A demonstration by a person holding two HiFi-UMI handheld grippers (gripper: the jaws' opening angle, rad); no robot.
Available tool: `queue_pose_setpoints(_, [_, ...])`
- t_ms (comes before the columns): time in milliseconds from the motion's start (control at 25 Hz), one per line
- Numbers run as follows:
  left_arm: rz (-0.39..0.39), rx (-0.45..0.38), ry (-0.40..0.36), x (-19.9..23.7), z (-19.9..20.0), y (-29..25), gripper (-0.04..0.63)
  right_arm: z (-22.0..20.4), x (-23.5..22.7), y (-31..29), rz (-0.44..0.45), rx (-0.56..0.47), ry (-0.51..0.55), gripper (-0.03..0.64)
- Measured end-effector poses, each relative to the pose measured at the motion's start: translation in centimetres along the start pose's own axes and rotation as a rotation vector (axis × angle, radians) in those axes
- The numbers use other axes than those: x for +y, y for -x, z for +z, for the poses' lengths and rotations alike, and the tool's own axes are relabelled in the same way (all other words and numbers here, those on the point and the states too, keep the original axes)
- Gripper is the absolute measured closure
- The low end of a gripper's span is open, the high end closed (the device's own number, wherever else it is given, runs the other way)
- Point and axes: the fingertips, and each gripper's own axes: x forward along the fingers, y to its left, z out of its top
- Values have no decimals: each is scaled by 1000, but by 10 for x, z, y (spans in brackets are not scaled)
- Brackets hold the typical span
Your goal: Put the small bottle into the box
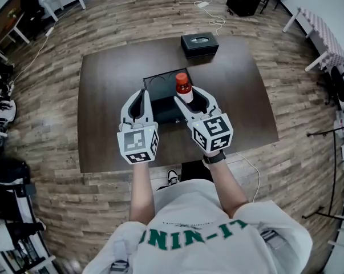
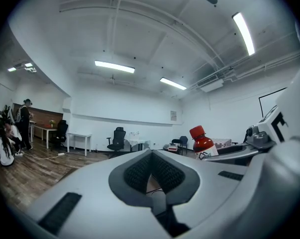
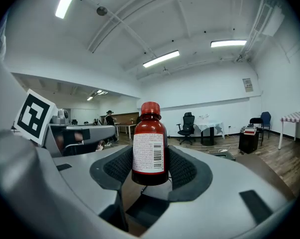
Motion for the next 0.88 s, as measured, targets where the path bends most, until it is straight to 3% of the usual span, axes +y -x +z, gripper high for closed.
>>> queue_pose_setpoints(480, [-14,115,69,10,-64,-48,589,-67,-29,-51,121,205,134,390])
queue_pose_setpoints(880, [14,160,92,28,-99,-68,590,-148,-25,-89,315,435,331,390])
